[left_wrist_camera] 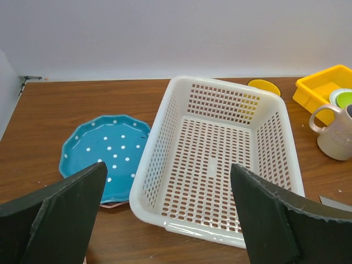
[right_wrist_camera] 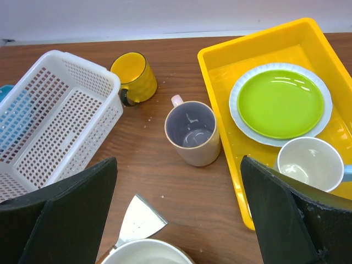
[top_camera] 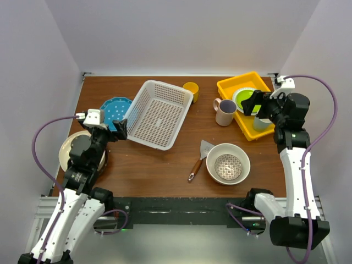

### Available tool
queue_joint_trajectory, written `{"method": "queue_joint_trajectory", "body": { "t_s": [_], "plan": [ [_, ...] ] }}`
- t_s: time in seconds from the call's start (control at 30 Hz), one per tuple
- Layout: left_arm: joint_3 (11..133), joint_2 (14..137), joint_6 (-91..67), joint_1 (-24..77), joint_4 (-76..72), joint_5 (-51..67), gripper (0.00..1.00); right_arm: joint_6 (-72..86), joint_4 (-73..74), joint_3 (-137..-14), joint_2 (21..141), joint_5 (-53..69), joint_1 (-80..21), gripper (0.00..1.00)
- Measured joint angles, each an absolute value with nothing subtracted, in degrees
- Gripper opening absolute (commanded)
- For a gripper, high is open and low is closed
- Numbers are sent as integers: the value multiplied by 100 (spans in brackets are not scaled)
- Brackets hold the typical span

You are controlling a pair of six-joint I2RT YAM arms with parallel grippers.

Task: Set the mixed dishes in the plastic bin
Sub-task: Pick up the plate at the center of the board.

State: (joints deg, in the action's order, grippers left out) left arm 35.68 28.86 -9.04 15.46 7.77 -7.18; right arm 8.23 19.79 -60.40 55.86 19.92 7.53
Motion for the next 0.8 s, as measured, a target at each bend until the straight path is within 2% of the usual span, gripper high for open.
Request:
{"method": "queue_joint_trajectory", "body": {
  "t_s": [0.2, 0.5, 0.8],
  "plan": [
    [3568, 2912, -985, 1546, 777, -617, 95, 727, 1981, -6040, 5586, 2390, 753, 98],
    [3804, 3538, -1426, 1450, 867, -351, 95, -309, 1909, -5575, 5570, 4613, 740, 98],
    [4377, 4906, -2202, -637, 646, 1061, 91, -1470, 2191, -5301, 5557, 5164, 513, 98]
  ]
}}
